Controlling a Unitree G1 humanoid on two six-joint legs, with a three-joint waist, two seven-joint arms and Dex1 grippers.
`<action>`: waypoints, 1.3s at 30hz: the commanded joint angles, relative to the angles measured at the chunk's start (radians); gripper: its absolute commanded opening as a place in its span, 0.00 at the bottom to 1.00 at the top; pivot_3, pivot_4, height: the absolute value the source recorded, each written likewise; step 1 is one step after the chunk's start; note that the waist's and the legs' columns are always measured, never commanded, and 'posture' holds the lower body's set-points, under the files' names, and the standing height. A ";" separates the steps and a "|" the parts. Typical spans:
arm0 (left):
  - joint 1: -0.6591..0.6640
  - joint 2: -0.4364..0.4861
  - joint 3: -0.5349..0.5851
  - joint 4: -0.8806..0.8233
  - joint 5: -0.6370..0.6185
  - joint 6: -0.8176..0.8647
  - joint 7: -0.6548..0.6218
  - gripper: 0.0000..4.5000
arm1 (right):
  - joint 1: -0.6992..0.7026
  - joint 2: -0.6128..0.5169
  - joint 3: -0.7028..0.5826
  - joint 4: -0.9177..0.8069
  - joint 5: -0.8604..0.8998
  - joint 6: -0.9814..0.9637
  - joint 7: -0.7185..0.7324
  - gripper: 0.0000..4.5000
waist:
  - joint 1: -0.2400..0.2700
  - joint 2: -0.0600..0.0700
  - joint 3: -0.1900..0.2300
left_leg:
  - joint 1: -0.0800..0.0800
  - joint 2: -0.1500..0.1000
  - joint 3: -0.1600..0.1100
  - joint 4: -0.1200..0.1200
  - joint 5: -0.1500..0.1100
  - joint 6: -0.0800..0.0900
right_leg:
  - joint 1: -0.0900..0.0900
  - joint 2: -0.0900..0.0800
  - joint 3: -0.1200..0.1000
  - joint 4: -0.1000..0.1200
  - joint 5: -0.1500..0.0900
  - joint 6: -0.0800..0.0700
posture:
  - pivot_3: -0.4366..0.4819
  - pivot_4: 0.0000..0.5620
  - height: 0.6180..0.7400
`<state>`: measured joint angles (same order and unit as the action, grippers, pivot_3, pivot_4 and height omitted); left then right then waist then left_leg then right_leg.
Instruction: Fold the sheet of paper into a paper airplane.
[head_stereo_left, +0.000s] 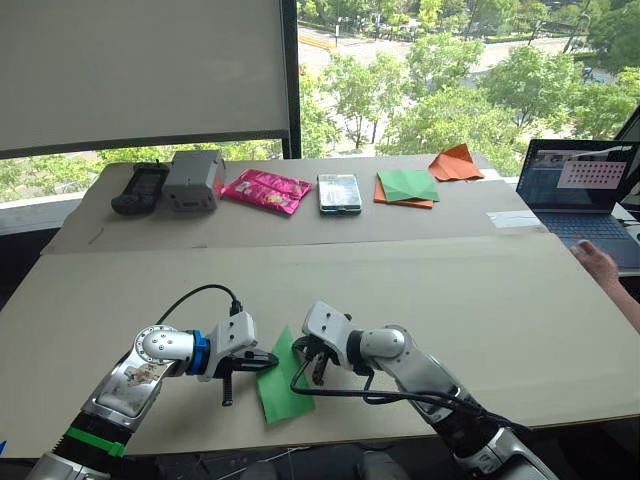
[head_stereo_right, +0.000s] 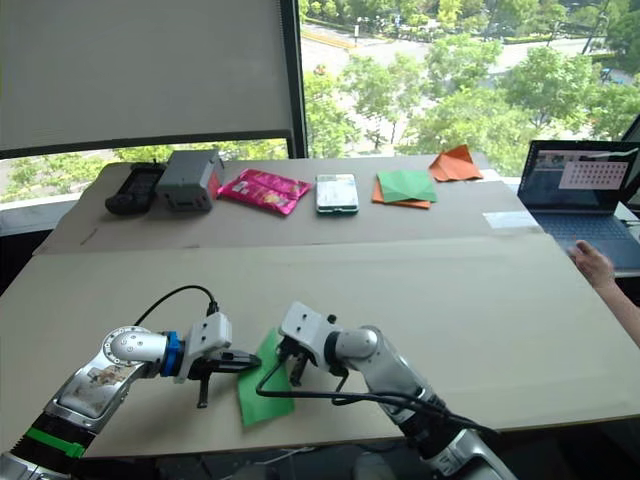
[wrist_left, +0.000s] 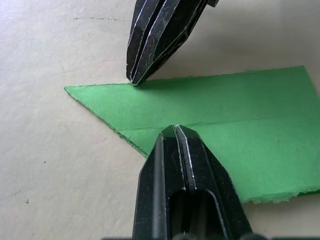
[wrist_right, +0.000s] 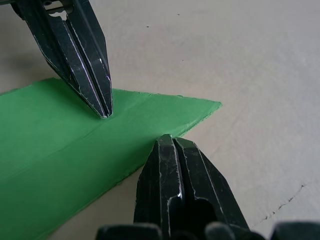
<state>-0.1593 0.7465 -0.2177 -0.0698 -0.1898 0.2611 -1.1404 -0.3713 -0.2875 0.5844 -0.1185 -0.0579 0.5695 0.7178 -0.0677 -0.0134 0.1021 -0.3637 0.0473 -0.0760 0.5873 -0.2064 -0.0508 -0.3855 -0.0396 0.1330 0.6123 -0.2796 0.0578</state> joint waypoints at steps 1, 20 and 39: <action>0.017 0.009 -0.032 0.037 0.047 0.011 0.009 0.01 | 0.061 -0.039 0.117 0.059 -0.018 0.080 0.074 0.00 | 0.000 0.000 0.000 | 0.000 0.000 0.000 0.000 0.000 0.000 | 0.000 0.000 0.000 0.000 0.000 0.000 | 0.48 0.27 1.00; 0.011 0.007 -0.042 0.040 0.055 0.009 0.006 0.01 | 0.013 0.032 -0.044 -0.024 0.041 -0.030 0.022 0.00 | 0.000 -0.001 0.009 | 0.000 0.000 -0.001 0.000 -0.001 0.000 | -0.002 0.000 0.000 0.000 0.000 0.000 | 0.48 0.27 1.00; 0.009 0.015 -0.034 0.043 0.055 0.010 0.001 0.01 | 0.050 0.015 0.059 0.055 -0.047 -0.048 0.027 0.00 | -0.002 0.000 0.010 | 0.001 0.000 -0.001 0.000 -0.001 0.000 | -0.001 0.000 0.000 0.000 0.000 0.000 | 0.48 0.27 1.00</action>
<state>-0.1663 0.7520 -0.2175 -0.0651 -0.1828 0.2576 -1.1476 -0.3510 -0.2613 0.5686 -0.0999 -0.0800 0.4772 0.7192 -0.0695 -0.0131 0.1118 -0.3623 0.0475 -0.0765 0.5868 -0.2072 -0.0510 -0.3865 -0.0394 0.1325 0.6124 -0.2797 0.0575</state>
